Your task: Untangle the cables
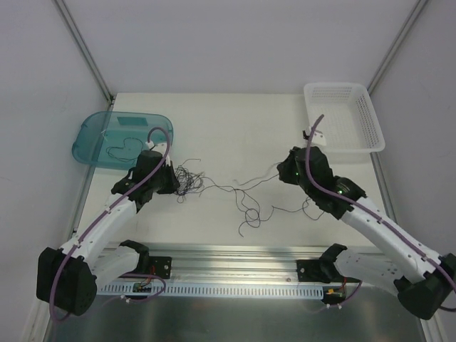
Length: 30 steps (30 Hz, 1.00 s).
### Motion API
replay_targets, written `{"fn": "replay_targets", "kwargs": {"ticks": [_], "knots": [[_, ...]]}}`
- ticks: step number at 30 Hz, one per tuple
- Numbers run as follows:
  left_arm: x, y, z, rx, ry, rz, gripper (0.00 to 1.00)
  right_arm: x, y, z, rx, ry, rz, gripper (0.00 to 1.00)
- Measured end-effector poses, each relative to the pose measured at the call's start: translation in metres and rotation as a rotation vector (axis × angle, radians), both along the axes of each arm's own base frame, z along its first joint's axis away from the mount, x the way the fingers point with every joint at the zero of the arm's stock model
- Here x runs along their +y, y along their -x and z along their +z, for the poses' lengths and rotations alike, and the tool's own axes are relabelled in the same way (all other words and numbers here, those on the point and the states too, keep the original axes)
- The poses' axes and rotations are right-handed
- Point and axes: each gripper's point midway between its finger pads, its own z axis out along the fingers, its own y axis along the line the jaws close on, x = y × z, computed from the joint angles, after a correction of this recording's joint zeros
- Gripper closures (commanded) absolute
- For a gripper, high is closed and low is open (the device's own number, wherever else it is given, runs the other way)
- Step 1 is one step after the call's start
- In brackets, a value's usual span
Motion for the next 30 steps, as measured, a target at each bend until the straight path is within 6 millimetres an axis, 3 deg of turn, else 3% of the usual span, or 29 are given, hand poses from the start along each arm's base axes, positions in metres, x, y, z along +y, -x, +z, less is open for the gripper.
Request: {"fn": "replay_targets", "kwargs": {"ticks": [4,9,17,24,26,30], "knots": [[0.01,0.003,-0.01,0.036,-0.049,0.038,1.0,-0.046,0.012,0.038,-0.104,0.03,-0.068,0.99],[0.015,0.007,-0.024,0.097,-0.084,0.049,1.0,-0.081,0.024,0.089,-0.216,0.05,-0.112,0.99],[0.018,0.011,-0.04,0.192,-0.126,0.053,1.0,-0.106,0.043,0.167,-0.354,0.062,-0.099,0.99],[0.025,0.014,-0.052,0.265,-0.178,0.068,1.0,-0.135,0.061,0.263,-0.536,0.074,-0.124,0.99],[0.028,0.015,-0.054,0.28,-0.196,0.076,1.0,-0.148,0.069,0.283,-0.584,0.088,-0.148,0.99],[0.032,0.017,-0.057,0.294,-0.216,0.085,1.0,-0.164,0.079,0.304,-0.641,0.102,-0.18,0.99]]}}
